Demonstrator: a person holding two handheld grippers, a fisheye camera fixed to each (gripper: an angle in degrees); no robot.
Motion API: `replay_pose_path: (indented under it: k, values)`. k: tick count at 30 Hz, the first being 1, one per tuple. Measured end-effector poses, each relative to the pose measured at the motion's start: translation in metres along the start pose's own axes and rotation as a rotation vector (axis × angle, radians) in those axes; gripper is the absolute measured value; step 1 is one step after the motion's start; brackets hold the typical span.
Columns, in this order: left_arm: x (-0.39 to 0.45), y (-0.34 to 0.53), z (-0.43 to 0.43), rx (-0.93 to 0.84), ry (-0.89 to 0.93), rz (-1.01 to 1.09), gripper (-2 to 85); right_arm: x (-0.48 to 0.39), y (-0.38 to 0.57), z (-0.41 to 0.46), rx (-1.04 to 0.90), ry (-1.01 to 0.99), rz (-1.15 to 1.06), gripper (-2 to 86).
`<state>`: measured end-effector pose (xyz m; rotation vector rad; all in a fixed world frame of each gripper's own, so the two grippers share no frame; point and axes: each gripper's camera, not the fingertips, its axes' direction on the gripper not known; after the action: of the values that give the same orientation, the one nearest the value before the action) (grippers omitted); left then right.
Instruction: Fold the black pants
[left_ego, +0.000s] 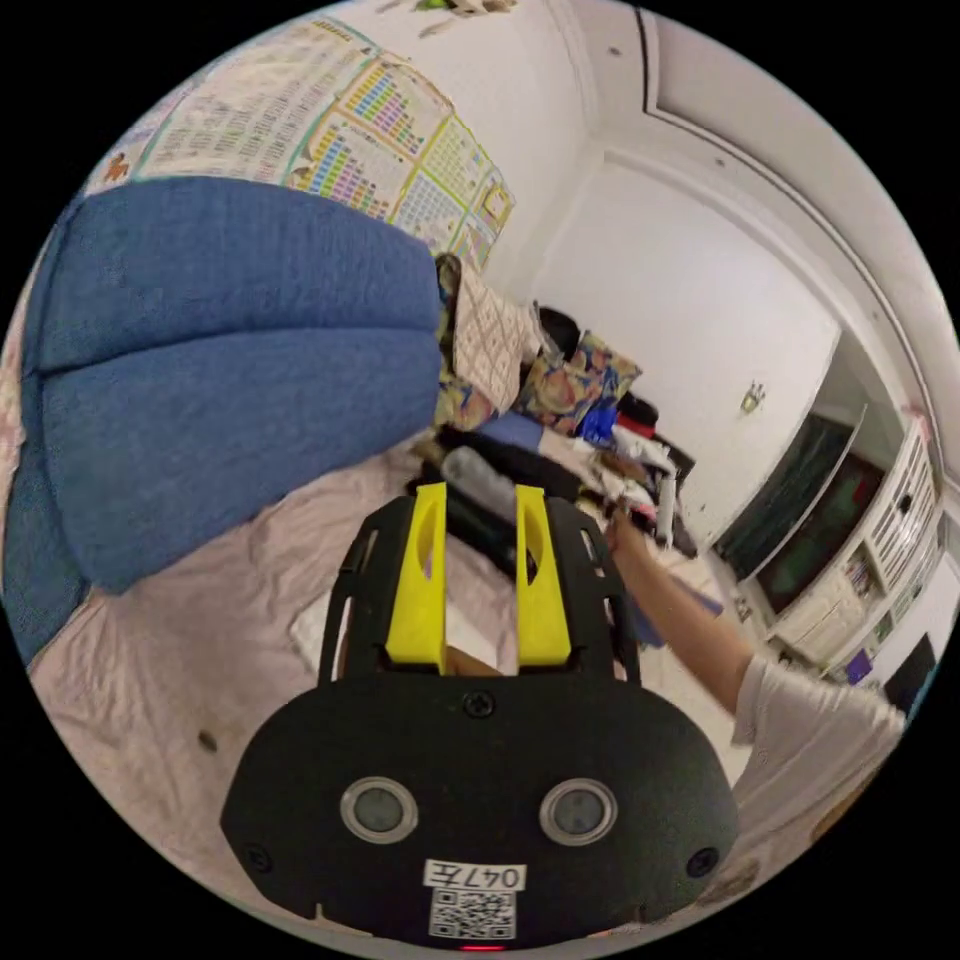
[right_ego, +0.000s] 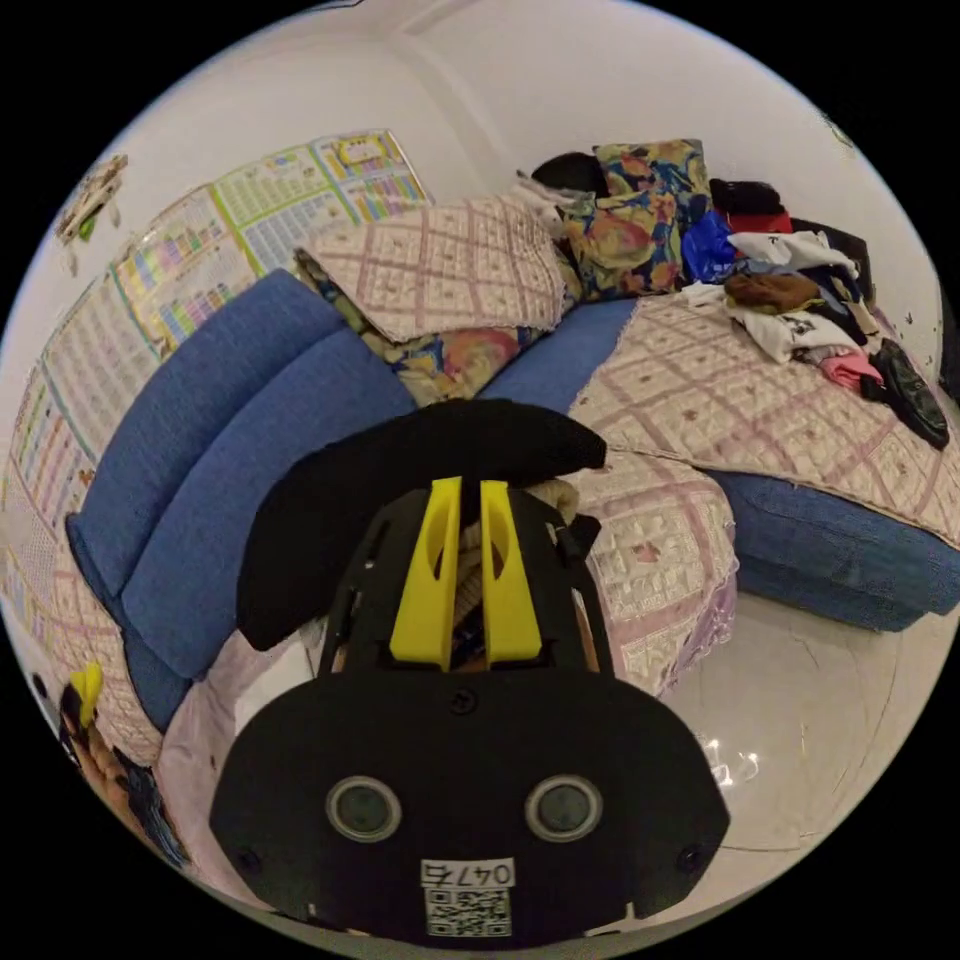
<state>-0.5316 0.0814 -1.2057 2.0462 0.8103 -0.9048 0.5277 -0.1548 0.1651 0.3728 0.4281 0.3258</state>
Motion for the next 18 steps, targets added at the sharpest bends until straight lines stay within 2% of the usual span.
replay_pose_path:
  k: [2, 4, 5, 7, 9, 13, 18]
  values:
    - [-0.002, 0.095, -0.049, -0.004, -0.100, 0.018, 9.4, 0.010, 0.004, -0.002, -0.013, 0.006, -0.008, 2.6]
    - [-0.001, 0.153, -0.088, -0.018, -0.179, 0.011, 9.0, 0.018, 0.004, -0.011, -0.024, -0.034, 0.028, 6.5]
    - [0.001, 0.188, -0.114, -0.024, -0.221, -0.003, 8.8, 0.022, 0.008, -0.023, 0.008, -0.056, 0.073, 10.1]
    - [0.006, 0.237, -0.151, -0.024, -0.270, -0.023, 8.7, 0.011, 0.018, -0.044, 0.095, -0.082, 0.044, 9.7]
    - [0.012, 0.280, -0.184, -0.018, -0.334, -0.053, 8.6, -0.021, 0.027, -0.056, 0.143, -0.088, -0.088, 8.7]
    - [0.013, 0.357, -0.244, 0.021, -0.456, -0.176, 8.1, -0.136, 0.044, -0.056, 0.082, -0.170, -0.533, 6.2]
    - [0.009, 0.412, -0.285, 0.035, -0.458, -0.252, 8.0, -0.255, 0.069, -0.048, 0.049, -0.015, -0.946, 7.1]
